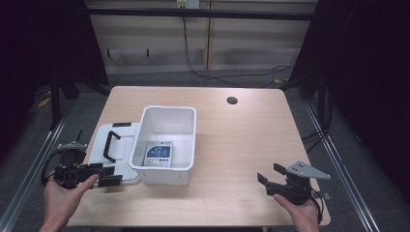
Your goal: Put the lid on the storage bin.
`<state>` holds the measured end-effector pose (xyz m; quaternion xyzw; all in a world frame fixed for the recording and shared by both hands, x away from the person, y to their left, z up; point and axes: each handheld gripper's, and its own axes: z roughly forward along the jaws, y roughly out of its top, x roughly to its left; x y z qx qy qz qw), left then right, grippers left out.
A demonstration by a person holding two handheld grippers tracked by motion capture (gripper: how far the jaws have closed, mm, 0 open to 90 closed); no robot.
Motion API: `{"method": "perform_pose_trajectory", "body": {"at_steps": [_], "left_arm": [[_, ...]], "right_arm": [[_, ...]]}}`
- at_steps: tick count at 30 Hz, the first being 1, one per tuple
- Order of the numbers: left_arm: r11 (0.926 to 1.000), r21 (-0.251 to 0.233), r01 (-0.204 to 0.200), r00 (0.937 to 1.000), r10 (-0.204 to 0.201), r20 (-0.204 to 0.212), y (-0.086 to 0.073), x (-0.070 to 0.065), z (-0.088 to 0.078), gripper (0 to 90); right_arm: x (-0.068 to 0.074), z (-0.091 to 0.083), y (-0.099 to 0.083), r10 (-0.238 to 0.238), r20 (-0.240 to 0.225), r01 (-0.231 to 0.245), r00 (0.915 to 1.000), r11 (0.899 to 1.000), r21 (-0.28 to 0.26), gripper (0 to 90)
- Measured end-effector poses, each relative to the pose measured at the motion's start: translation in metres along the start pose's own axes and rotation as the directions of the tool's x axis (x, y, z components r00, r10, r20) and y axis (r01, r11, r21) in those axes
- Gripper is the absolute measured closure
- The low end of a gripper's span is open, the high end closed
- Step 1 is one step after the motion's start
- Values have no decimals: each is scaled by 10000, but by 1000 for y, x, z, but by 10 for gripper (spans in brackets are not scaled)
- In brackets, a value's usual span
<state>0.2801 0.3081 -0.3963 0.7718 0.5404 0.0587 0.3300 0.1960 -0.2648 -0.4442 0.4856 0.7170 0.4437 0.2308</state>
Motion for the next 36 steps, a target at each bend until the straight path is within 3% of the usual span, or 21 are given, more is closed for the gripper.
{"method": "perform_pose_trajectory", "body": {"at_steps": [9, 13, 16, 17, 20, 36], "left_arm": [[9988, 495, 3, 9991, 18, -433, 19, 6, -1, 454], [9988, 438, 230, 9980, -204, -595, 29, 9, -5, 454], [9976, 626, 309, 9966, -259, -785, 35, 8, -3, 468], [9957, 899, 236, 9960, -157, -882, 38, 9, -1, 478], [9953, 898, 355, 9949, -268, -969, 43, 11, 0, 475], [9860, 1607, 449, 9942, -284, -1035, 66, 26, 8, 473]], "right_arm": [[0, 1, 1, -10, -159, 11, 9999, 10000, 18, 235], [1, 1, 1, -21, -191, 23, 9998, 10000, 87, 228], [2, 2, 1, -175, -282, 178, 9994, 9998, 121, 222], [2, 2, 1, -173, -341, 178, 9993, 9997, 145, 217], [1, 2, 1, -76, -325, 81, 9994, 9999, 147, 216], [2, 3, 1, -99, -469, 111, 9989, 9996, 252, 209]]}}
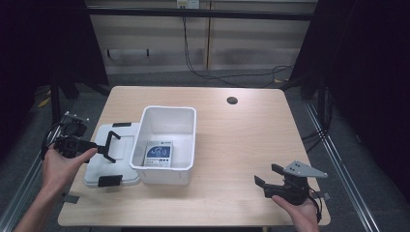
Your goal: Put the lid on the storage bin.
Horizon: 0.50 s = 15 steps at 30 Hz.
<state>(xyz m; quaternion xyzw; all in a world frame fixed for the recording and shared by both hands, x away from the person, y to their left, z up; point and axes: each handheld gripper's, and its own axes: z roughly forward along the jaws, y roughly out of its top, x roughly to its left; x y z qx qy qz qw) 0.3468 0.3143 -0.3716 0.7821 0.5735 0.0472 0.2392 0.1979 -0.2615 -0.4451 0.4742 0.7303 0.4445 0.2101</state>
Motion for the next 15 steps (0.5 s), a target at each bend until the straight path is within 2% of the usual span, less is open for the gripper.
{"method": "perform_pose_trajectory", "body": {"at_steps": [3, 4, 5, 8, 10, 11, 15], "left_arm": [[9998, 128, -168, 9999, 168, 15, 5, 0, -2, 472], [9994, 230, -270, 9994, 274, -202, 8, -1, 0, 472], [9994, 230, -270, 9994, 274, -202, 8, -1, 0, 472], [9994, 331, -75, 9996, 83, -256, 11, 5, 3, 478], [9994, 290, 170, 9998, -166, -135, 13, 12, 10, 474], [9994, 290, 170, 9998, -166, -135, 13, 12, 10, 482], [9971, 618, 442, 9987, -426, -268, 14, 18, 18, 484]], "right_arm": [[0, 0, 0, -51, -66, 51, 10000, 10000, 17, 209], [0, 1, 0, -89, -86, 89, 9999, 10000, 23, 209], [0, 1, 0, -89, -86, 89, 9999, 10000, 23, 209], [1, 1, 0, -207, -124, 208, 9997, 9997, 98, 208], [1, 2, 0, -196, -117, 197, 9997, 9997, 129, 208], [1, 2, 0, -196, -117, 197, 9997, 9997, 129, 208], [1, 1, -1, -228, -92, 229, 9997, 9996, 145, 208]]}}
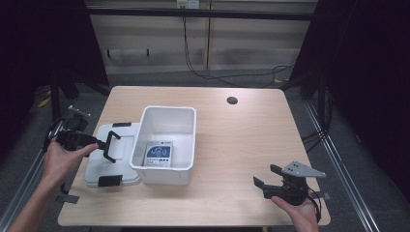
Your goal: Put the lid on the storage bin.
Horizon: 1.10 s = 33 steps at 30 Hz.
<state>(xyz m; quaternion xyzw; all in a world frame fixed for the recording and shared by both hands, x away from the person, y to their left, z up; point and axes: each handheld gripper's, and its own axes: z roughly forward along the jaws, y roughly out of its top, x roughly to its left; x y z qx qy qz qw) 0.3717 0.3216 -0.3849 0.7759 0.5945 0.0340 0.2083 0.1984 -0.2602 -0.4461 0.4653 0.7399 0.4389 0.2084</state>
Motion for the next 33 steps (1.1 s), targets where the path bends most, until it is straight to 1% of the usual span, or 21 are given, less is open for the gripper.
{"method": "perform_pose_trajectory", "body": {"at_steps": [1, 4, 5, 7, 10, 12, 13, 14, 16, 18, 20, 21, 23, 24, 25, 26, 27, 29, 30, 32, 33], "left_arm": [[9999, 154, -12, 10000, 12, -24, 1, 0, 1, 483], [9996, 268, 21, 10000, -19, -56, 7, 0, 1, 478], [9989, 337, 338, 9991, -328, -275, 10, -2, 0, 480], [9987, 378, 355, 9990, -345, -280, 12, -3, 1, 471], [9970, 670, 392, 9979, -355, -549, 18, -6, 3, 478], [9962, 682, 534, 9973, -498, -534, 22, -7, 6, 504], [9953, 750, 616, 9965, -571, -612, 26, -7, 8, 528], [9950, 809, 580, 9964, -526, -664, 27, -6, 9, 540], [9941, 911, 590, 9967, -536, -603, 29, -6, 11, 559], [9920, 1000, 768, 9960, -717, -536, 32, -5, 14, 590], [9898, 1187, 791, 9955, -723, -607, 35, -5, 17, 606], [9901, 1172, 776, 9953, -702, -660, 36, -5, 18, 606], [9892, 1195, 847, 9952, -780, -597, 37, -6, 19, 611], [9884, 1292, 794, 9951, -710, -685, 38, -7, 21, 619], [9867, 1416, 798, 9953, -710, -658, 38, -7, 22, 622], [9866, 1432, 777, 9947, -671, -775, 39, -9, 23, 631], [9846, 1549, 810, 9936, -675, -901, 39, -10, 26, 631], [9804, 1590, 1161, 9890, -993, -1095, 40, -11, 30, 649], [9773, 1717, 1244, 9869, -1039, -1236, 40, -12, 33, 663], [9744, 1757, 1405, 9860, -1216, -1143, 41, -11, 37, 664], [9731, 1782, 1459, 9838, -1238, -1296, 42, -11, 38, 666]], "right_arm": [[0, 0, 0, 11, -9, -11, 10000, 10000, 27, 208], [0, 1, 0, 49, -21, -49, 10000, 9999, 162, 206], [1, 1, 0, 7, -27, -7, 10000, 9999, 125, 206], [1, 1, 0, -1, -25, 1, 10000, 9999, 142, 206], [1, 1, -1, 19, -32, -18, 10000, 9999, 145, 207], [1, 1, -1, 10, -40, -9, 10000, 9999, 168, 207], [0, 1, -1, -29, -60, 30, 10000, 9998, 208, 207], [0, 2, -1, -10, -73, 12, 10000, 9998, 221, 208], [0, 2, -1, -20, -86, 22, 10000, 9997, 234, 208], [1, 2, -1, 3, -116, 1, 9999, 9995, 313, 208], [1, 2, -1, -28, -131, 32, 9999, 9994, 333, 208], [1, 2, -1, -28, -131, 32, 9999, 9994, 333, 208], [1, 2, -1, -37, -138, 42, 9999, 9994, 336, 208], [1, 2, -1, -29, -130, 33, 9999, 9994, 336, 208], [1, 3, -1, -28, -134, 32, 9999, 9994, 344, 208], [1, 3, -1, -60, -147, 65, 9999, 9994, 335, 208], [1, 3, -1, -59, -147, 64, 9999, 9994, 337, 208], [1, 3, -1, -55, -141, 59, 9999, 9994, 340, 208], [1, 3, -1, -55, -144, 60, 9999, 9994, 337, 208], [1, 3, -1, -70, -158, 75, 9999, 9994, 334, 208], [1, 3, -1, -64, -157, 69, 9999, 9994, 332, 208]]}}
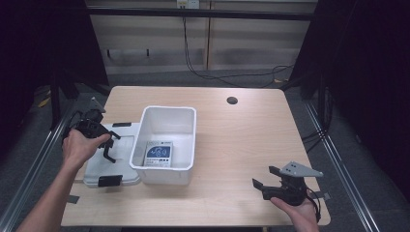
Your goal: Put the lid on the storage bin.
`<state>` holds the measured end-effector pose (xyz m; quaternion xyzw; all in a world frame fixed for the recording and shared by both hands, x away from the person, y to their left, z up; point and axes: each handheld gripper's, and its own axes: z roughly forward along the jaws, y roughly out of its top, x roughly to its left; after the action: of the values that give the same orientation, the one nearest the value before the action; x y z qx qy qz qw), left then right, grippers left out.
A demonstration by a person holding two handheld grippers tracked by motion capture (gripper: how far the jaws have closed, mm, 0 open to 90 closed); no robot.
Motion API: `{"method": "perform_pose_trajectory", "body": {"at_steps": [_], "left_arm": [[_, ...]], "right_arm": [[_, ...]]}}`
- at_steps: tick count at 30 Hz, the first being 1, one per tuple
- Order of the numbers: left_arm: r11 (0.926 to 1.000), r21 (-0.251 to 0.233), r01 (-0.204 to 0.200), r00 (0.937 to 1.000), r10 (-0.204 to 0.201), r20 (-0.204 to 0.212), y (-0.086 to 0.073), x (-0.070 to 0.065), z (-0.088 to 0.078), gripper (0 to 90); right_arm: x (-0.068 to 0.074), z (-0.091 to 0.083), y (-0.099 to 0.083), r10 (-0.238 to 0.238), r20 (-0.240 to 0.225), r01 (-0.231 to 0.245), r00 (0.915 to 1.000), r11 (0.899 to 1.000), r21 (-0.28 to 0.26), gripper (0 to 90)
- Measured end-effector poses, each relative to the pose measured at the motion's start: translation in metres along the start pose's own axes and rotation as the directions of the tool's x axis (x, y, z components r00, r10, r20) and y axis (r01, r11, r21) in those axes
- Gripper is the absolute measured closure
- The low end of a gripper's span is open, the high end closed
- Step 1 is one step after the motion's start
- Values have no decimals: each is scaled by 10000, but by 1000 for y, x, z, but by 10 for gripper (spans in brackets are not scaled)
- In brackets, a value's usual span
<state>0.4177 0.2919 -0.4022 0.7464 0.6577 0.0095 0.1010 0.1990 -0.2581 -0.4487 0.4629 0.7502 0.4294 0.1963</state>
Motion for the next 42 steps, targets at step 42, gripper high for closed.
{"method": "perform_pose_trajectory", "body": {"at_steps": [42], "left_arm": [[9933, 935, 679, 9977, -677, -54, 22, -7, 22, 810]], "right_arm": [[1, 3, 0, -113, -79, 115, 9999, 9997, 234, 207]]}}
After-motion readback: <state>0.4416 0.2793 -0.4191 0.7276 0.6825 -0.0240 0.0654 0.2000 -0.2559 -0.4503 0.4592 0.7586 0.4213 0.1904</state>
